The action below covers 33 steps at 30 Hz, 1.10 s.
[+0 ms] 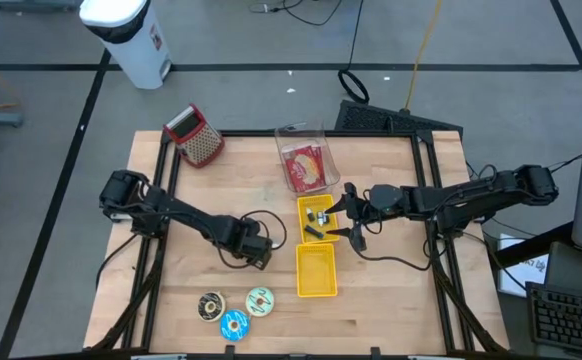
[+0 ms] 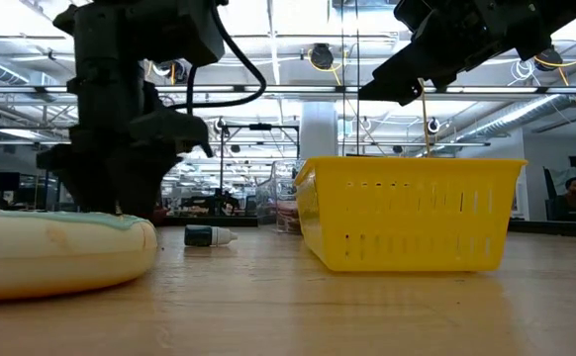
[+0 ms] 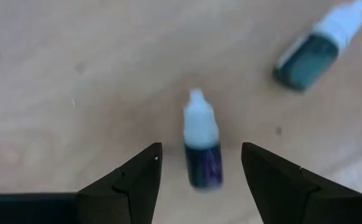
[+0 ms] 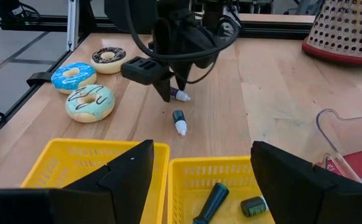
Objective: Pick & Place Food Item
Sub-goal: Put the purple food coloring bottle into the top yellow bin
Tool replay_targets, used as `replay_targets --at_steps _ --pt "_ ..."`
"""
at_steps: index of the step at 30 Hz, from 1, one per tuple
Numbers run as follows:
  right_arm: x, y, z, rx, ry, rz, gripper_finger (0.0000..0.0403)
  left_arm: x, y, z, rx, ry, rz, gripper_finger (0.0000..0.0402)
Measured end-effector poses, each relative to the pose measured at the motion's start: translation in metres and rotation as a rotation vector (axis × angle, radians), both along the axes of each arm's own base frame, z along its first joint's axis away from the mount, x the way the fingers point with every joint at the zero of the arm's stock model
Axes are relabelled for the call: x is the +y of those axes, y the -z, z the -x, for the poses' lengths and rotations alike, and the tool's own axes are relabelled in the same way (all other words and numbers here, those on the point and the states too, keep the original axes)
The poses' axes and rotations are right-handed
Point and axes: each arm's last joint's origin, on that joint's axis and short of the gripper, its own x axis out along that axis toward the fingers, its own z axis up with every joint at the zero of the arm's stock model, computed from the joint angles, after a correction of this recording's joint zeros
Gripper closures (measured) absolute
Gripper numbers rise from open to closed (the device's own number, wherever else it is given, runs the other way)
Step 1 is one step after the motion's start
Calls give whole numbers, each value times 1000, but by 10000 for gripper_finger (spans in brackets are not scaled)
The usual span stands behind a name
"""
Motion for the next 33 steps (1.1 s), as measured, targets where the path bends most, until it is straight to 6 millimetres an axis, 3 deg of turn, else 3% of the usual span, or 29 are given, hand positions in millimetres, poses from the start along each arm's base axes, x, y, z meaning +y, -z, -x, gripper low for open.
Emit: replay_targets --at_steps 13,23,28,33 --pt "0 0 0 0 0 -1 147 -1 0 0 -2 13 12 334" --pt "0 0 0 1 4 -10 147 4 -2 -1 -11 147 -30 331" --pt "0 0 0 1 3 -8 147 12 -6 -3 -48 126 -127 353" --pt "0 0 0 2 5 -12 147 15 -14 -14 -150 172 -192 354"
